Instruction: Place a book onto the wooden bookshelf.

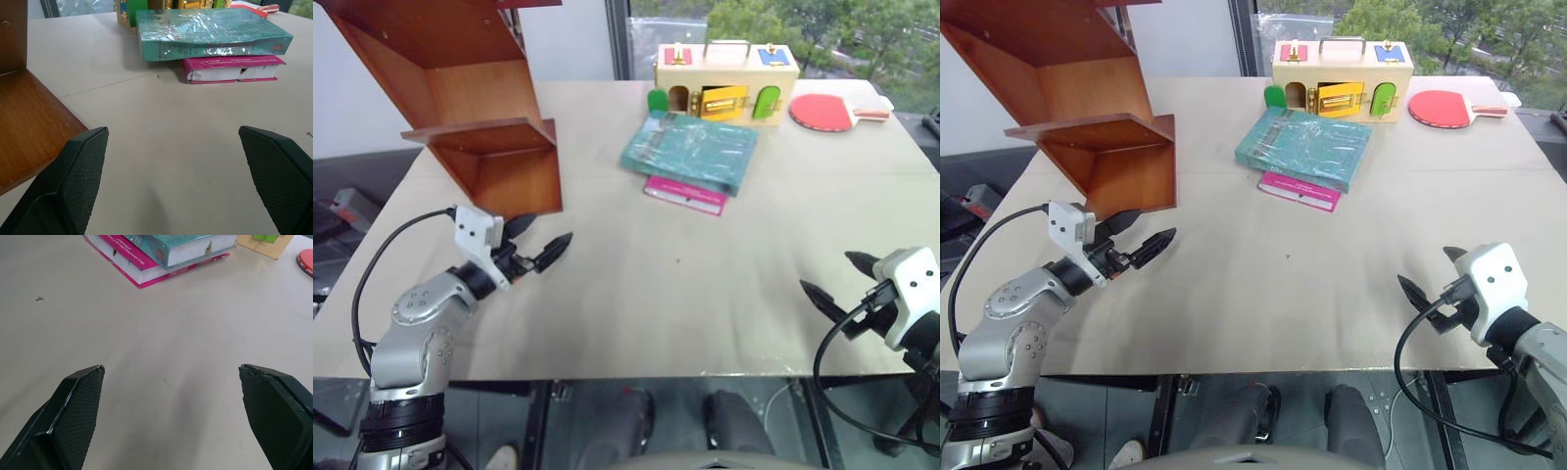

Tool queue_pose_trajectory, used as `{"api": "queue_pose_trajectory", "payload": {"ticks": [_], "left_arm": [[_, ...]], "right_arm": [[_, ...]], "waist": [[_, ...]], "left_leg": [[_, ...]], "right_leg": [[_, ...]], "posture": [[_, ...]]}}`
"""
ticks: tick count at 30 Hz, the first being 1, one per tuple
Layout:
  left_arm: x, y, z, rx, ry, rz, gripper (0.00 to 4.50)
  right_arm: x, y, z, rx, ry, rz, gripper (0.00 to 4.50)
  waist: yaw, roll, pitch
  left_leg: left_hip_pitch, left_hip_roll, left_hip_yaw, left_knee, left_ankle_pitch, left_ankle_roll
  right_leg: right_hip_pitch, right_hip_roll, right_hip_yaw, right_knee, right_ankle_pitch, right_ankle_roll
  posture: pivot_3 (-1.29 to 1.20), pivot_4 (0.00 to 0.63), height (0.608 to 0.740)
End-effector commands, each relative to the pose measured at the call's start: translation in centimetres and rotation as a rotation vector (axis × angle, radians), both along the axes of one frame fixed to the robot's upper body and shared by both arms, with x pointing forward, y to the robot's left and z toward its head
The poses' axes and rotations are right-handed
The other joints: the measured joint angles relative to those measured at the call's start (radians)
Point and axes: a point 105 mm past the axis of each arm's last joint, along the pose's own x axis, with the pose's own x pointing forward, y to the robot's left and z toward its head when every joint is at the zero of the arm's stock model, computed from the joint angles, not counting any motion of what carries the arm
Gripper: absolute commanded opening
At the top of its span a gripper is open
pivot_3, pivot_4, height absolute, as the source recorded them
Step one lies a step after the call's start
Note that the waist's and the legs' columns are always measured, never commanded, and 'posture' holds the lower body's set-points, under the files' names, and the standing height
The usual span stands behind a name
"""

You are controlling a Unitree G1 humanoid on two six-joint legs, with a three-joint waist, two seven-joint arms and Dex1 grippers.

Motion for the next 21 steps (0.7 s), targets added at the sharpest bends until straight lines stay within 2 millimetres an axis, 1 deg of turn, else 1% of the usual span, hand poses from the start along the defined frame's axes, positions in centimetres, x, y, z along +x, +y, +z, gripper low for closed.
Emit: {"api": "queue_pose_trajectory", "payload": {"ticks": [1,3,6,9,11,13,14,20,21], "left_arm": [[-0.6,-0.4,1.5,0.017,-0.043,-0.039,4.47],[-0.6,-0.9,1.7,0.011,-0.041,-0.066,4.47],[-0.8,-1.3,2.0,0.002,-0.04,-0.091,4.47],[-1.3,-2.4,2.1,0.005,-0.029,-0.162,4.47],[-1.7,-3.2,2.1,0.014,-0.023,-0.221,4.47],[-2.0,-4.1,2.0,0.04,-0.025,-0.279,4.47],[-2.1,-4.4,2.0,0.053,-0.029,-0.297,4.47],[-1.6,-5.2,2.9,0.063,-0.057,-0.33,4.47],[-1.6,-5.3,3.0,0.063,-0.061,-0.33,4.5]], "right_arm": [[-0.1,0.0,1.0,-0.021,-0.043,0.005,4.49],[0.4,0.2,0.4,-0.011,-0.022,0.0,4.49],[1.0,0.3,0.1,0.03,0.002,-0.027,4.49],[1.9,0.4,-0.3,-0.035,0.028,-0.055,4.49],[3.4,0.9,-0.3,-0.012,0.029,-0.057,4.49],[5.8,1.4,-0.1,0.025,0.014,-0.068,4.49],[6.6,1.5,0.0,0.029,0.01,-0.073,4.49],[13.1,2.8,1.0,0.046,-0.036,-0.091,4.49],[13.8,3.3,1.2,0.05,-0.04,-0.079,3.93]], "waist": [[0.0,0.0,0.0],[0.0,0.0,0.0],[-0.001,0.0,0.0],[-0.001,0.0,0.0],[-0.003,-0.001,0.0],[-0.005,-0.001,0.001],[-0.006,-0.001,0.001],[-0.004,0.0,0.002],[-0.005,0.0,0.002]], "left_leg": [[0.0,0.0,0.0,0.0,0.0,0.0],[0.0,0.0,0.0,0.0,0.0,0.0],[0.0,0.0,0.0,0.0,0.0,0.0],[0.0,0.0,0.0,0.0,0.0,0.0],[0.0,0.0,0.0,0.0,0.0,0.0],[0.0,0.0,0.0,0.0,0.0,0.0],[0.0,0.0,0.001,0.0,0.0,0.0],[-0.001,0.0,0.0,-0.001,0.003,-0.004],[-0.001,0.0,0.0,-0.001,0.003,-0.004]], "right_leg": [[0.0,0.0,0.0,0.0,0.0,0.0],[0.0,0.0,0.0,0.0,0.0,0.0],[0.0,0.0,0.0,0.0,0.0,0.0],[0.0,0.0,0.0,0.0,0.0,0.0],[0.0,0.0,0.0,0.0,0.0,0.0],[0.0,0.0,0.0,0.0,0.0,0.0],[0.0,0.0,0.0,0.0,0.0,0.0],[-0.001,0.0,0.0,-0.001,0.0,-0.001],[-0.001,0.0,0.0,-0.001,0.0,-0.001]], "posture": [[0.0,0.15,0.74],[0.0,0.15,0.74],[0.0,0.15,0.74],[0.0,0.15,0.74],[0.0,0.15,0.74],[0.0,0.15,0.74],[0.0,0.15,0.74],[0.0,0.15,0.74],[0.0,0.15,0.74]]}}
